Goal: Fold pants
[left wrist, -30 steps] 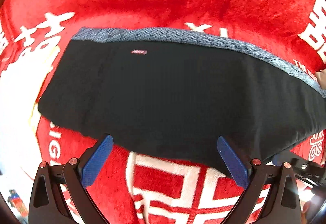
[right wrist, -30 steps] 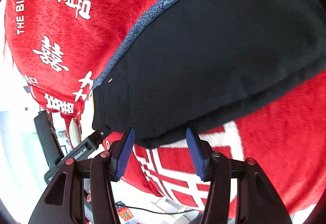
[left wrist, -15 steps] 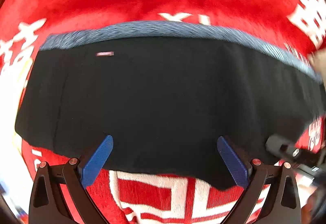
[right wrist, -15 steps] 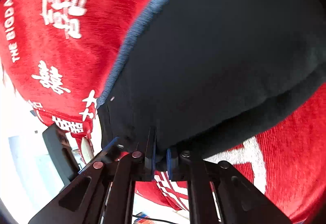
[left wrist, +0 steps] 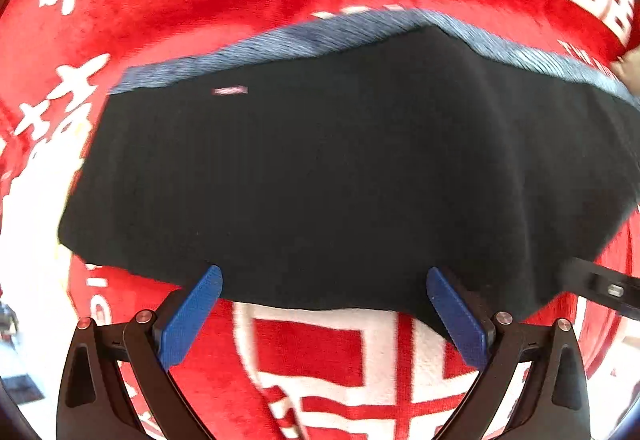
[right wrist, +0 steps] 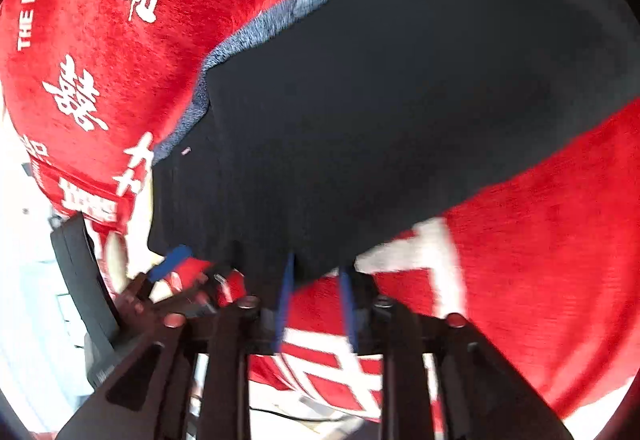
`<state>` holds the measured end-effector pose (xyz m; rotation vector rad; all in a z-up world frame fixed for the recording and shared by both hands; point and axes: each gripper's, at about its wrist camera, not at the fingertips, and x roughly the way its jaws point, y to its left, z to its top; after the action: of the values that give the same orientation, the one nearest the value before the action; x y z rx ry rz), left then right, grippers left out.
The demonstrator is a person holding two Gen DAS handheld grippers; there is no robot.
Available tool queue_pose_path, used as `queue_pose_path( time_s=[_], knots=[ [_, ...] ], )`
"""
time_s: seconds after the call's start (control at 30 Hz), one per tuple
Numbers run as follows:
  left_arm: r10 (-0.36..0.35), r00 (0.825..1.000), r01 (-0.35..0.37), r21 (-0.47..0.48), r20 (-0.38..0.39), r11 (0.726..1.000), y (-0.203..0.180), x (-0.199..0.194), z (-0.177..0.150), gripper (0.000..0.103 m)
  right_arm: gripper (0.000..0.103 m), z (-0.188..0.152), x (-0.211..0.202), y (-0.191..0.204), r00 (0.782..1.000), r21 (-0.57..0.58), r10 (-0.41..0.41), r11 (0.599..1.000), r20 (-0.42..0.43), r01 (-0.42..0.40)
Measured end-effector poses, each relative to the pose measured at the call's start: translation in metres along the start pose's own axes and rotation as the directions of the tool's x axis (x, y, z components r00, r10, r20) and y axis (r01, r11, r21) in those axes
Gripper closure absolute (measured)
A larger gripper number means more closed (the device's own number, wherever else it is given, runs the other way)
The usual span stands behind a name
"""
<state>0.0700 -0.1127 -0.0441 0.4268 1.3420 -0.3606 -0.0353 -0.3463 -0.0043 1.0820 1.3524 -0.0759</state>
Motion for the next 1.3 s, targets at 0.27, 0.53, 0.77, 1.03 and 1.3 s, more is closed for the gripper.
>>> queue_pose_path(
  time_s=[0.27, 0.53, 0.77, 1.03, 1.3],
  knots=[
    [0.033, 0.996, -0.032, -0.003, 0.080, 0.999, 0.010, -0.013, 0.038, 0.000, 0.068, 0.027, -0.076, -0.014, 0.979, -0.088, -0.148, 0.983, 0.142, 0.161],
    [0.075, 0.991, -0.068, -0.064, 0.108, 0.996, 0.033, -0.003, 0.071, 0.000, 0.047, 0.099, -0.039, 0.048, 0.995, -0.354, -0.074, 0.931, 0.065, 0.093],
    [0.110, 0.988, -0.090, -0.182, 0.104, 0.979, 0.090, 0.008, 0.067, 0.000, 0.043, 0.132, 0.047, 0.157, 0.986, -0.698, -0.141, 0.715, -0.085, 0.042],
    [0.085, 0.993, -0.054, -0.337, 0.078, 0.940, 0.131, 0.024, 0.035, 0.000, 0.043, 0.122, 0.145, 0.244, 0.967, -0.833, -0.216, 0.553, -0.137, 0.006],
    [0.085, 0.991, -0.044, -0.342, 0.105, 0.939, 0.135, 0.034, 0.027, 0.000, 0.067, 0.122, 0.217, 0.245, 0.889, -0.860, -0.397, 0.510, -0.229, 0.005]
  ],
)
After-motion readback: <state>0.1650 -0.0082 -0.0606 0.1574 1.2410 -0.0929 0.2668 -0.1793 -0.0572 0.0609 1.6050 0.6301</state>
